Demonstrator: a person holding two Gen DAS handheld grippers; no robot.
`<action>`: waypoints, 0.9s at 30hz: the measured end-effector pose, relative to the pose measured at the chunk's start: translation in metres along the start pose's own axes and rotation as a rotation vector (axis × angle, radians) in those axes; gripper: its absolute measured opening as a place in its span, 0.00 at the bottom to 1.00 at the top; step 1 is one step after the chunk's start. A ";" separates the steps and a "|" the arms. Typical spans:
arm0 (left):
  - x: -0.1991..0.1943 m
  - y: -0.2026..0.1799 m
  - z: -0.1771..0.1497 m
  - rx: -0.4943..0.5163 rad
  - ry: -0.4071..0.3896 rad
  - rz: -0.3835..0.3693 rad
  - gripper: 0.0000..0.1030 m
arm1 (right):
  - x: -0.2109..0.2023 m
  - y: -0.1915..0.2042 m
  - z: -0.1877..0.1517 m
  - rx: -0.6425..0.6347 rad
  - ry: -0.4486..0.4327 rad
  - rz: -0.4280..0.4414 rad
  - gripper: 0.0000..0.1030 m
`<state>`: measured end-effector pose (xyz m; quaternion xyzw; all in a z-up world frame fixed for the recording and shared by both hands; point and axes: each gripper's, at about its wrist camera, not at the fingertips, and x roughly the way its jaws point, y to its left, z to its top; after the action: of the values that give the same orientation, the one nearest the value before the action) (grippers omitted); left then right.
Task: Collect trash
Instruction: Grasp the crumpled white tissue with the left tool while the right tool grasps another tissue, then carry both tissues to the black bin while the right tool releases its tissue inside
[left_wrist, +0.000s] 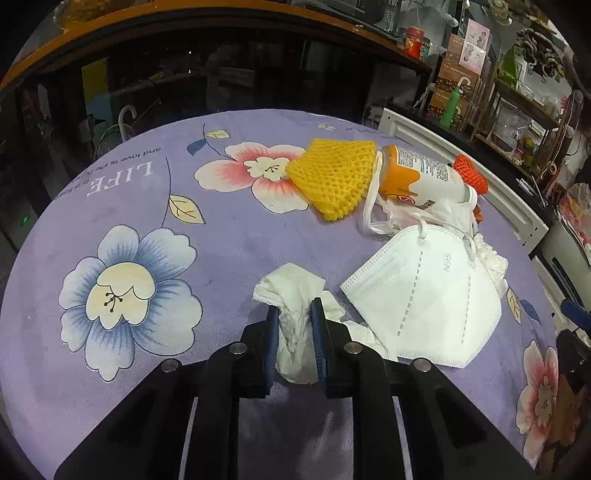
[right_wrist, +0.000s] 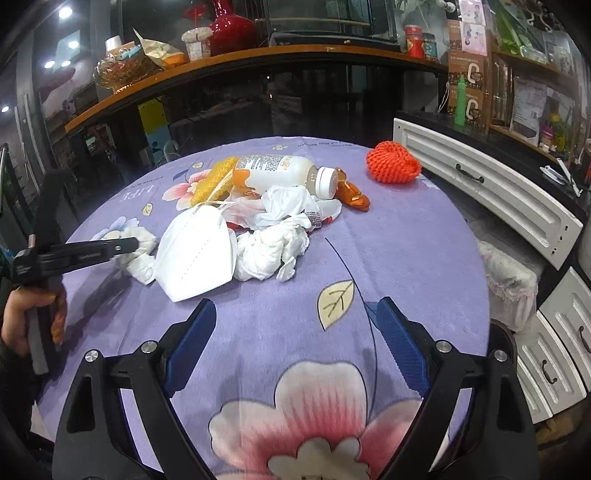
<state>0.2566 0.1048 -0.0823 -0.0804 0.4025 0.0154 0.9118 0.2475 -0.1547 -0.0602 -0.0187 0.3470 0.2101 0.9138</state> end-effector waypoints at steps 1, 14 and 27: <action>-0.006 0.002 -0.001 -0.007 -0.015 -0.005 0.16 | 0.005 0.001 0.003 0.000 0.007 0.003 0.85; -0.036 0.019 -0.006 -0.038 -0.103 -0.007 0.16 | 0.072 0.005 0.041 0.031 0.075 0.012 0.72; -0.032 0.013 -0.012 -0.027 -0.088 -0.038 0.16 | 0.093 0.008 0.043 0.063 0.117 0.092 0.25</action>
<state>0.2251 0.1168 -0.0688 -0.0997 0.3600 0.0074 0.9276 0.3343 -0.1053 -0.0863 0.0138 0.4069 0.2392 0.8815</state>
